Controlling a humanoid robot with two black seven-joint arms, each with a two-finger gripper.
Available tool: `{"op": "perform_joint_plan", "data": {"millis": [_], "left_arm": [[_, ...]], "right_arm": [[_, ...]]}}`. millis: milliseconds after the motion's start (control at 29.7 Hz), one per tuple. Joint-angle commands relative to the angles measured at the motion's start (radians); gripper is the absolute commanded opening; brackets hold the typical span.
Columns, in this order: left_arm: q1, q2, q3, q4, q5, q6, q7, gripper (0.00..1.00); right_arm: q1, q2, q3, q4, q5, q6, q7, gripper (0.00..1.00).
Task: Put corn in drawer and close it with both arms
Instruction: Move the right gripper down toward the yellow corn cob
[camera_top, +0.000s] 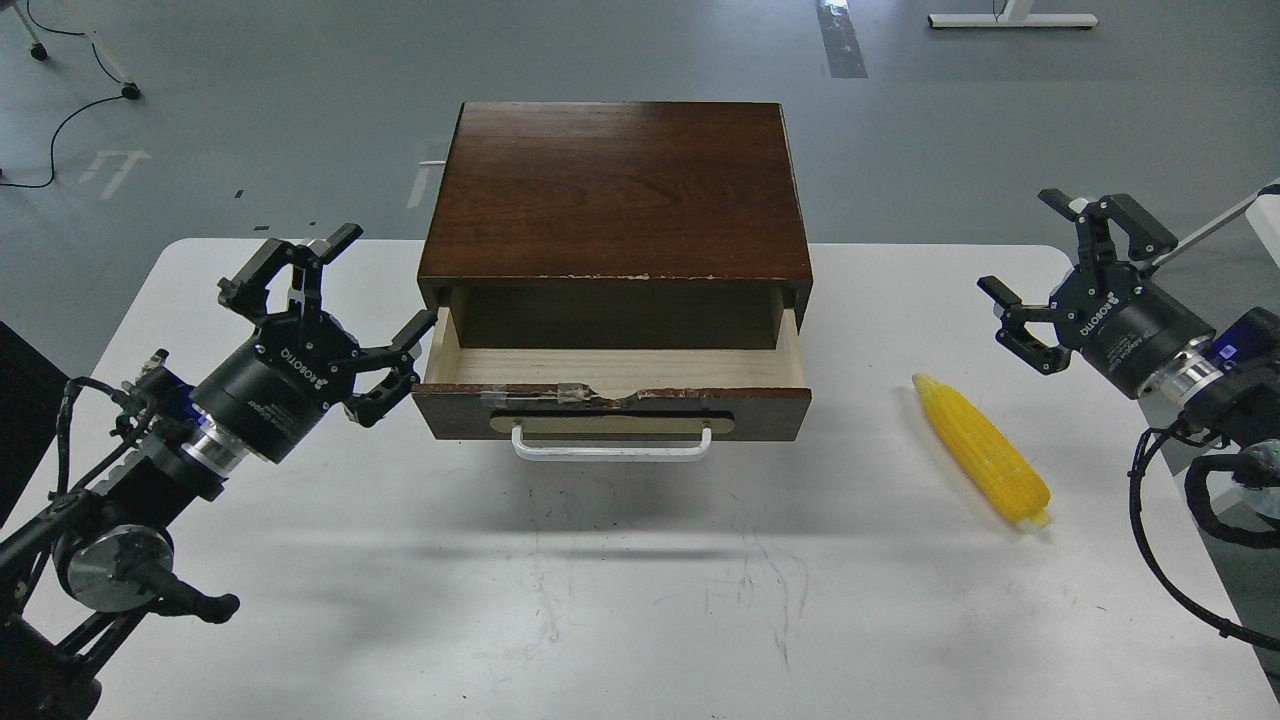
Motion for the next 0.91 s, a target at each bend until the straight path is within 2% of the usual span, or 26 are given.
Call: {"op": "perform_joint_plan", "data": {"millis": [0, 202, 303, 471, 538, 606, 807, 875], "left_arm": [[0.005, 0.001, -0.006, -0.002, 0.002, 0.0, 0.002, 1.0], [0.005, 0.006, -0.008, -0.002, 0.0, 0.009, 0.006, 1.0], [0.003, 0.01, -0.008, -0.001, 0.0, -0.008, -0.004, 1.0], [-0.005, 0.016, -0.012, 0.001, 0.0, -0.025, -0.007, 1.0], [-0.005, 0.016, -0.012, -0.001, 0.002, -0.025, -0.007, 1.0], [-0.009, 0.016, -0.012, 0.001, 0.003, -0.025, -0.009, 1.0], [-0.009, 0.015, -0.012, -0.001, 0.003, -0.025, -0.012, 1.0], [-0.009, 0.016, -0.014, 0.001, 0.003, -0.025, -0.026, 1.0]], "right_arm": [[-0.004, 0.0, 0.003, -0.001, 0.003, 0.0, 0.0, 1.0], [-0.003, -0.017, -0.008, 0.004, -0.014, 0.0, 0.0, 1.0], [0.008, -0.046, -0.012, 0.013, -0.019, 0.0, 0.0, 1.0], [0.057, -0.162, -0.016, 0.01, -0.117, 0.0, 0.0, 1.0], [0.091, -0.197, -0.017, 0.012, -0.28, 0.0, 0.0, 1.0], [0.135, -0.22, -0.016, 0.015, -0.57, 0.0, 0.0, 1.0], [0.197, -0.247, -0.02, 0.042, -0.997, 0.0, 0.0, 1.0], [0.206, -0.247, -0.022, 0.061, -1.142, 0.0, 0.0, 1.0]]}}
